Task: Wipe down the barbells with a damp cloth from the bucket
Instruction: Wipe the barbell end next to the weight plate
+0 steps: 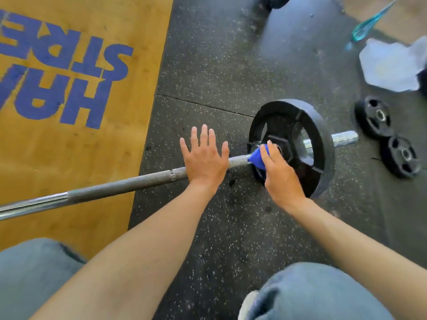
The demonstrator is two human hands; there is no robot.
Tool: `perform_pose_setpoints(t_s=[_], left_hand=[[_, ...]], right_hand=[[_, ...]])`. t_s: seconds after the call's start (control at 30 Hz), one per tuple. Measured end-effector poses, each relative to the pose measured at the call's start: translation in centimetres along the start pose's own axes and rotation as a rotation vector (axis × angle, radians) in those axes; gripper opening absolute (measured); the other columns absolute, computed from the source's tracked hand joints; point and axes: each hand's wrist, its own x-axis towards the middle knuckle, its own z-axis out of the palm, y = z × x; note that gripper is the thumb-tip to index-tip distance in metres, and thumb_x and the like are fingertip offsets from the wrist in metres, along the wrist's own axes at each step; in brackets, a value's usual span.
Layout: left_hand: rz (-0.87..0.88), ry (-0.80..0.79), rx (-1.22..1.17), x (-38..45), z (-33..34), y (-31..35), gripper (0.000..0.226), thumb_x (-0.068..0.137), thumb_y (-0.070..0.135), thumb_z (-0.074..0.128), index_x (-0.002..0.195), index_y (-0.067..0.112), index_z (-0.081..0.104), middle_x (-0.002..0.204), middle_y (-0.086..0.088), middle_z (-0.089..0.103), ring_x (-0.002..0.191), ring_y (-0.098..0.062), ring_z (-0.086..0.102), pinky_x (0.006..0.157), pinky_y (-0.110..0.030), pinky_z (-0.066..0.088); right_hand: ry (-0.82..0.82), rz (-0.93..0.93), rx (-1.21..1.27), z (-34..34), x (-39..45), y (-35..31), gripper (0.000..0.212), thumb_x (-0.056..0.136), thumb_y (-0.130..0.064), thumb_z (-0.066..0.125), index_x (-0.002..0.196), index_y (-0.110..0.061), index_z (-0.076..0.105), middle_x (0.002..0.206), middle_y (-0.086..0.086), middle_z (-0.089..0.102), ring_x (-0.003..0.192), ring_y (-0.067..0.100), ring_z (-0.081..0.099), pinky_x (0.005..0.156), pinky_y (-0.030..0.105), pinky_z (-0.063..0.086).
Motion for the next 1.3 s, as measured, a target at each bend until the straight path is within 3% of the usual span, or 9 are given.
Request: perform_pose_setpoints(t_s=[0.17,0.3,0.47,0.7,0.87,1.07,1.13,1.23,1.3], left_hand=[[0.009,0.142,0.020,0.4,1.2,0.1,0.063,0.104,0.054,0.023,0.152,0.020,0.046,0.161,-0.001,0.041,0.152,-0.027,0.030,0.122,-0.055,0.023],[-0.006,0.172,0.042,1.1,1.1,-0.1,0.064,0.104,0.055,0.022,0.152,0.020,0.045,0.161,-0.001,0.040,0.152,-0.025,0.030,0.123,-0.053,0.022],[-0.071,0.092,0.062,1.6,1.0,0.2,0.075,0.101,0.067,0.014,0.157,0.022,0.038,0.164,0.001,0.035,0.155,-0.022,0.022,0.125,-0.050,0.017],[-0.078,0.087,0.106,0.4,0.9,0.6,0.084,0.097,0.075,0.010,0.154,0.022,0.042,0.160,0.001,0.042,0.152,-0.022,0.029,0.124,-0.052,0.022],[-0.085,0.105,0.115,-1.6,1.4,0.9,0.082,0.097,0.074,0.014,0.152,0.023,0.046,0.158,0.002,0.044,0.151,-0.022,0.032,0.122,-0.050,0.024],[-0.067,0.151,0.128,-4.7,2.0,1.6,0.073,0.099,0.069,0.023,0.148,0.023,0.052,0.154,0.000,0.050,0.147,-0.022,0.040,0.120,-0.050,0.028],[-0.048,0.163,0.135,-5.7,2.3,1.8,0.071,0.099,0.067,0.026,0.146,0.022,0.054,0.152,0.000,0.053,0.145,-0.023,0.043,0.119,-0.051,0.030],[-0.033,0.171,0.143,-7.2,2.6,1.9,0.070,0.099,0.065,0.028,0.146,0.021,0.055,0.150,-0.001,0.055,0.143,-0.024,0.046,0.119,-0.052,0.030],[-0.023,0.174,0.143,-8.0,2.7,2.0,0.068,0.099,0.063,0.030,0.146,0.021,0.055,0.149,-0.002,0.056,0.141,-0.025,0.048,0.119,-0.053,0.029]], right_hand=[[0.102,0.060,0.116,1.1,4.7,-0.4,0.051,0.089,0.002,0.049,0.139,-0.001,0.058,0.146,0.016,0.054,0.138,0.034,0.048,0.116,0.043,0.038],[0.246,-0.012,0.150,3.9,0.4,0.1,0.064,0.081,0.024,0.053,0.141,0.001,0.055,0.155,0.017,0.044,0.147,0.033,0.037,0.123,0.026,0.022],[0.143,0.033,0.240,1.3,6.6,0.1,0.038,0.086,0.012,0.047,0.116,0.008,0.068,0.130,0.023,0.061,0.121,0.040,0.055,0.100,0.039,0.040],[0.265,-0.033,0.272,4.3,-0.5,1.3,0.059,0.087,0.019,0.051,0.143,-0.001,0.054,0.157,0.014,0.041,0.150,0.028,0.032,0.122,0.029,0.023],[0.144,0.004,0.283,2.0,2.9,1.2,0.044,0.082,-0.003,0.039,0.111,0.003,0.071,0.127,0.018,0.064,0.124,0.037,0.056,0.099,0.033,0.041],[0.189,-0.031,0.251,4.4,-4.8,2.1,0.058,0.084,0.015,0.052,0.140,-0.001,0.057,0.156,0.014,0.043,0.149,0.029,0.034,0.119,0.035,0.029],[0.135,0.019,0.290,3.6,-3.4,2.1,0.048,0.082,0.011,0.052,0.127,0.000,0.067,0.145,0.016,0.056,0.139,0.034,0.047,0.114,0.038,0.037],[0.069,0.058,0.314,2.1,-1.4,1.7,0.028,0.077,-0.003,0.040,0.085,-0.002,0.067,0.100,0.008,0.063,0.098,0.034,0.061,0.083,0.043,0.051],[0.113,0.067,0.323,2.3,-3.2,1.4,0.034,0.080,0.001,0.043,0.098,0.001,0.071,0.113,0.014,0.066,0.110,0.036,0.060,0.091,0.046,0.052]])
